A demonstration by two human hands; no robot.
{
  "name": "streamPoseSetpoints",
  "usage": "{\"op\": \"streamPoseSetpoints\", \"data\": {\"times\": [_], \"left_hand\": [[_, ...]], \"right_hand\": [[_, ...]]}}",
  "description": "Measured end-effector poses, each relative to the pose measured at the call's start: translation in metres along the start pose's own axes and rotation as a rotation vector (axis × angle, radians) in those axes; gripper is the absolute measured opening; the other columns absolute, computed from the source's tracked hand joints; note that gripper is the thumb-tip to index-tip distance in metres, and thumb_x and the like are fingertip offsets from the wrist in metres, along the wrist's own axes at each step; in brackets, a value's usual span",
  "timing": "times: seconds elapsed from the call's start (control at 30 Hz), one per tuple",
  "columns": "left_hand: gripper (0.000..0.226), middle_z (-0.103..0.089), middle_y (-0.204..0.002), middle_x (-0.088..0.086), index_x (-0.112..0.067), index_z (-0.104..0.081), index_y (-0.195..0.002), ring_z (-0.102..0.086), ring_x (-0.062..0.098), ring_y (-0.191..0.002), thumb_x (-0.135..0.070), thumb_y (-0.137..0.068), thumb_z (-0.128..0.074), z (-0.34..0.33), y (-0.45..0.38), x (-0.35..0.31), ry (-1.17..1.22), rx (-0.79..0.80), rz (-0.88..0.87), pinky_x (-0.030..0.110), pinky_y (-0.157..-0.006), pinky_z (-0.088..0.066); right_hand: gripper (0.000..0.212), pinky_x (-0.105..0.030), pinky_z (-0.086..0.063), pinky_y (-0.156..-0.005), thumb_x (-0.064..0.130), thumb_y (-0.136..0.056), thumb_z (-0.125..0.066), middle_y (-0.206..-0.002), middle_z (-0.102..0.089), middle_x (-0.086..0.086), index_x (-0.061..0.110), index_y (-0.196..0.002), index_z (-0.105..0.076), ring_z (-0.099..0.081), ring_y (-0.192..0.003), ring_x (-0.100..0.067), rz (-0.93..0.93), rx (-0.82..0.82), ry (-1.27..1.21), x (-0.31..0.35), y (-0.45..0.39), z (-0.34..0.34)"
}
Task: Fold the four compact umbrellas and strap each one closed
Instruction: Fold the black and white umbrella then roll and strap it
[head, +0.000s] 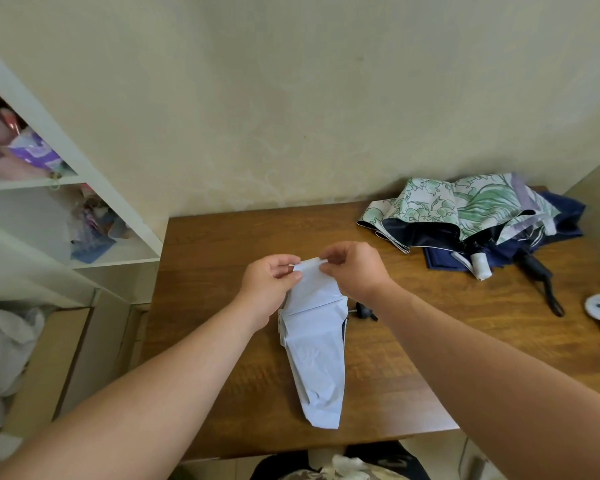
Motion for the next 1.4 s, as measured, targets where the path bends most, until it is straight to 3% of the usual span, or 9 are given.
{"op": "streamPoseSetpoints", "data": {"times": [0.1,0.27,0.43,0.7,0.87,1.0,1.1,1.2,1.4], "left_hand": [[0.034,-0.072,-0.115,-0.014,-0.033,-0.075,-0.122,-0.066,0.005,-0.109,-0.015,-0.094,-0.079,-0.004,0.002,-0.004,-0.117,0.043,-0.065,0.022,-0.086,-0.054],[0.040,-0.071,-0.109,-0.020,-0.036,-0.073,-0.127,-0.067,0.006,-0.099,-0.029,-0.089,-0.085,-0.003,0.012,-0.011,-0.377,0.090,-0.175,0.027,-0.088,-0.060],[0.039,-0.061,-0.106,-0.017,-0.038,-0.069,-0.124,-0.061,0.007,-0.093,-0.033,-0.089,-0.084,-0.004,0.033,-0.005,-0.638,0.111,-0.294,0.018,-0.079,-0.054],[0.006,-0.054,-0.112,-0.022,-0.032,-0.078,-0.098,-0.054,0.004,-0.107,-0.035,-0.093,-0.079,-0.015,0.056,0.048,-0.685,0.085,-0.367,0.022,-0.092,-0.053],[0.021,-0.050,-0.121,-0.025,-0.036,-0.070,-0.109,-0.042,-0.003,-0.116,-0.031,-0.091,-0.079,-0.021,0.069,0.072,-0.748,0.121,-0.467,0.014,-0.099,-0.038],[0.031,-0.047,-0.111,-0.018,-0.033,-0.050,-0.098,-0.049,0.003,-0.103,-0.036,-0.090,-0.079,-0.014,0.077,0.101,-0.776,-0.032,-0.357,0.013,-0.081,-0.045],[0.011,-0.056,-0.118,-0.017,-0.032,-0.064,-0.110,-0.054,0.008,-0.117,-0.032,-0.099,-0.067,-0.026,0.092,0.133,-0.907,0.185,-0.453,0.021,-0.099,-0.047],[0.041,-0.060,-0.141,-0.006,-0.026,-0.067,-0.136,-0.053,0.017,-0.134,-0.025,-0.095,-0.069,-0.041,0.097,0.160,-1.036,0.401,-0.597,0.038,-0.116,-0.044],[0.032,-0.068,-0.133,-0.005,-0.030,-0.074,-0.129,-0.060,0.021,-0.126,-0.027,-0.097,-0.070,-0.050,0.093,0.167,-1.214,0.451,-0.651,0.040,-0.111,-0.046]], "right_hand": [[0.010,-0.004,-0.039,-0.070,0.022,-0.094,-0.075,-0.092,-0.069,0.015,0.027,-0.102,-0.078,-0.063,-0.086,0.002,0.065,-0.046,0.096,0.006,0.009,0.001],[0.005,-0.017,-0.037,-0.077,0.021,-0.093,-0.077,-0.094,-0.052,0.016,0.022,-0.097,-0.079,-0.055,-0.091,-0.011,0.207,-0.107,0.197,0.009,0.026,0.002],[0.008,-0.029,-0.044,-0.089,0.019,-0.091,-0.078,-0.110,-0.066,0.012,0.025,-0.097,-0.078,-0.056,-0.103,-0.013,0.318,-0.082,0.246,0.002,0.060,-0.003],[0.010,-0.014,-0.039,-0.080,0.018,-0.090,-0.080,-0.090,-0.063,0.024,0.027,-0.093,-0.078,-0.053,-0.091,-0.006,0.311,-0.025,0.277,-0.019,0.105,-0.018],[0.014,-0.026,-0.048,-0.087,0.015,-0.084,-0.083,-0.091,-0.068,0.019,0.026,-0.089,-0.076,-0.058,-0.091,-0.009,0.310,0.063,0.313,-0.044,0.125,-0.033],[0.015,-0.024,-0.047,-0.084,0.012,-0.085,-0.081,-0.089,-0.061,0.023,0.026,-0.089,-0.075,-0.057,-0.092,-0.008,0.253,0.034,0.282,-0.052,0.134,-0.038],[0.015,-0.018,-0.045,-0.084,0.014,-0.087,-0.080,-0.091,-0.066,0.022,0.028,-0.090,-0.075,-0.058,-0.093,-0.002,0.157,-0.033,0.189,-0.055,0.133,-0.037],[0.010,-0.019,-0.045,-0.084,0.018,-0.089,-0.079,-0.091,-0.068,0.021,0.027,-0.090,-0.075,-0.058,-0.093,-0.003,0.099,-0.064,0.141,-0.053,0.128,-0.033],[0.010,-0.016,-0.042,-0.084,0.016,-0.088,-0.080,-0.086,-0.060,0.031,0.025,-0.092,-0.077,-0.056,-0.090,-0.003,0.105,-0.062,0.158,-0.053,0.129,-0.030]]}}
Point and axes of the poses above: each hand's wrist, its own y-axis away from the middle knuckle, its own z-axis out of the back of the hand, x = y × z, the point moved 4 cm from there along -y, towards the middle knuckle
